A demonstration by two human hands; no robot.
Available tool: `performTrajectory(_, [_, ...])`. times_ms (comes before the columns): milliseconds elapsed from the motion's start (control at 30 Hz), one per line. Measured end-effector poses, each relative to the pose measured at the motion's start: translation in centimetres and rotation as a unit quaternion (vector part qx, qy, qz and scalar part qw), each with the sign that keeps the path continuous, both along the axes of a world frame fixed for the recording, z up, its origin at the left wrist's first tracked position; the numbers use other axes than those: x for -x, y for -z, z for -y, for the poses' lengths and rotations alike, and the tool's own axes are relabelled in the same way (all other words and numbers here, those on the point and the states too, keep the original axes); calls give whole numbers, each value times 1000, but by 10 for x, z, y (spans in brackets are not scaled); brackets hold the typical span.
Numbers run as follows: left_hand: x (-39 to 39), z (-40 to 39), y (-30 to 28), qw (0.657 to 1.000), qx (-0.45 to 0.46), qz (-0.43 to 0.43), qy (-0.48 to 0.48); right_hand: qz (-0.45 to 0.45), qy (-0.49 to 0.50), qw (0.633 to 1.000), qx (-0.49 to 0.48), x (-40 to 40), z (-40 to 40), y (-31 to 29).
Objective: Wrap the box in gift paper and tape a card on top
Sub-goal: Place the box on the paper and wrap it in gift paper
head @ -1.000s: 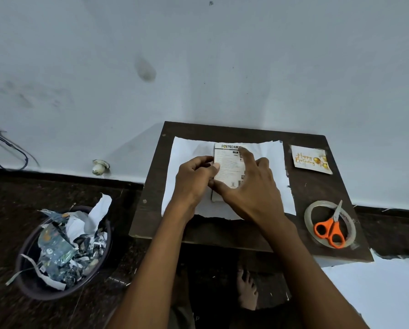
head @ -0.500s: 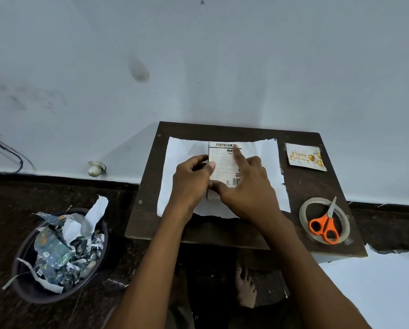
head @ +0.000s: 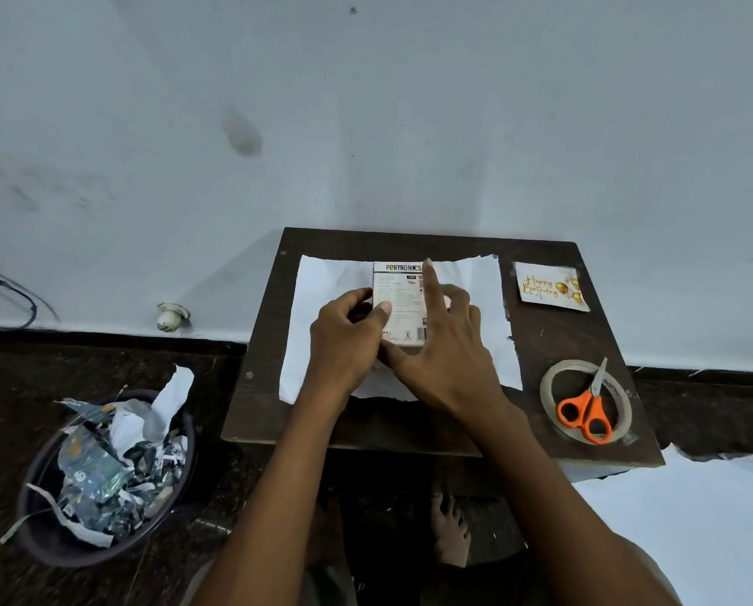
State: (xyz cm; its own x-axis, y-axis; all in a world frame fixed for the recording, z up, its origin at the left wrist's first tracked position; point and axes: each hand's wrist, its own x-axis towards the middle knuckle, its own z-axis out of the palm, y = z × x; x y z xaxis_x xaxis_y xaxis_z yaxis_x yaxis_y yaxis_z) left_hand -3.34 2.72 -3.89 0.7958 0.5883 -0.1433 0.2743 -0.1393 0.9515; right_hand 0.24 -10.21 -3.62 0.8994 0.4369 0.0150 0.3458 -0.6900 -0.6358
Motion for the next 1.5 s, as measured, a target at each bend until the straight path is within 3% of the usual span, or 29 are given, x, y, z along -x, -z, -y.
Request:
performTrajectory(300, [2,-6,-5,999,32,-10,-26,-27,-24,999,13,-5,3,4])
performTrajectory(367, [5,-15,-7,995,-3,-26,-94,-30,-29,999,14,-7,5,3])
performTrajectory(500, [16,-37,-6,958,-163,-175,-155,-31,-32,999,1,-8,8,3])
performTrajectory(567, [22,-44,-8,955,-159,-191,-163,-32,-31,999,-7,-8,7,3])
performTrajectory(700, [27,-52,-11,967,-97,-159,-175,-34,-25,999,-8,-9,7,3])
performTrajectory(900, [23,-52,-15,990,13,-39,-138,-29,-32,999,-2,-8,7,4])
performTrajectory(1033, [23,-50,-15,992,18,-17,-128,-25,-29,999,-20,-8,6,6])
performTrajectory(1267, [9,-19,-26,983,115,55,-136,-20,-23,999,-29,-9,4,7])
performTrajectory(1500, [-8,12,-21,977,96,108,-156,-24,-27,999,-14,-6,4,4])
